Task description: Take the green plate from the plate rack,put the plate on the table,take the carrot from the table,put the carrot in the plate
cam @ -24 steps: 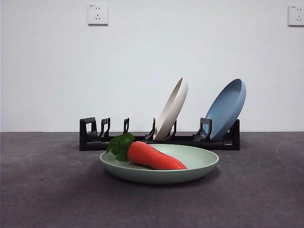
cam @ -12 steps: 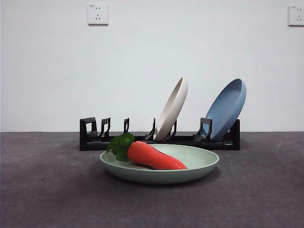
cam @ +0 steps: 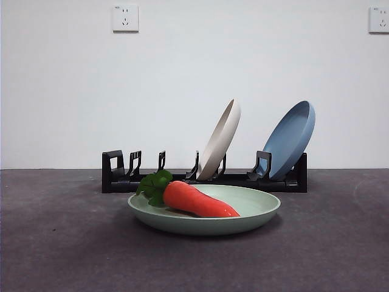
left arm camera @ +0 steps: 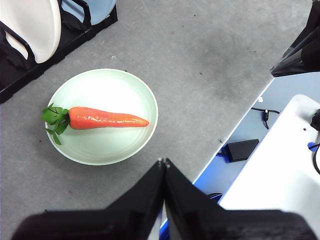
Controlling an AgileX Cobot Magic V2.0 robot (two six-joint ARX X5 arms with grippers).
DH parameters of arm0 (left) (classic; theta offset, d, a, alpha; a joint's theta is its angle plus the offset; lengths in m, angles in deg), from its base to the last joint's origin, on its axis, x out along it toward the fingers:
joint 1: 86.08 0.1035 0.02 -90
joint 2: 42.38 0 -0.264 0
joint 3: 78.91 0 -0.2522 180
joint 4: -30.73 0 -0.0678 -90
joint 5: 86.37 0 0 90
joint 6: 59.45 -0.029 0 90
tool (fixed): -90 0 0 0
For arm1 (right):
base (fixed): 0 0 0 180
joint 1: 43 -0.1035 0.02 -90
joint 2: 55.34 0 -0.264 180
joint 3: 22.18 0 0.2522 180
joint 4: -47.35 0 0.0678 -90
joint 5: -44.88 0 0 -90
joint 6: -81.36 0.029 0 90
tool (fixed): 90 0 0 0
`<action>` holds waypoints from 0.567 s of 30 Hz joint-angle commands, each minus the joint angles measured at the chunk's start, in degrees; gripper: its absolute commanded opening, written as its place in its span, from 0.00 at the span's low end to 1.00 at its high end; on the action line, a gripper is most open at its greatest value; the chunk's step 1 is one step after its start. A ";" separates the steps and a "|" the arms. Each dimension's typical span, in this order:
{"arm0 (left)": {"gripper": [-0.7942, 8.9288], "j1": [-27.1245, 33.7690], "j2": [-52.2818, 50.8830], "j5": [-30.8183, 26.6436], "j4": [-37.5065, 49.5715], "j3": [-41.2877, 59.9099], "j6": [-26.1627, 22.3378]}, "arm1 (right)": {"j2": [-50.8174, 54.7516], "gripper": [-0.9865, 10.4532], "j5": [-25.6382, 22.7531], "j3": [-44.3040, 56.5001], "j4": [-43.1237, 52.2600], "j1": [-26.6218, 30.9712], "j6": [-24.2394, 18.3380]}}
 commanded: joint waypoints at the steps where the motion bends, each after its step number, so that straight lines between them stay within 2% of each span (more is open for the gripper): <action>1: 0.08 -0.20 0.02 0.02 0.04 -0.07 0.35 | 0.09 0.09 -0.22 0.39 0.28 -0.09 0.33; 4: 0.08 0.15 -0.17 -0.42 0.11 -0.07 -0.37 | 0.09 0.09 -0.22 0.39 0.28 -0.09 0.33; 8: 0.08 4.15 -1.79 -6.75 4.87 0.07 -9.20 | 0.09 0.09 -0.22 0.39 0.28 -0.09 0.33; 9: 0.08 6.38 -2.40 -8.31 8.44 0.20 -11.85 | 0.09 0.09 -0.22 0.39 0.28 -0.09 0.33; 12: 0.08 13.49 -4.74 -6.69 18.91 1.84 -17.42 | 0.09 0.09 -0.20 0.39 0.28 -0.09 0.33; 17: 0.08 27.04 -12.13 -1.29 40.00 12.33 -19.26 | 0.09 0.09 -0.22 0.39 0.28 -0.09 0.33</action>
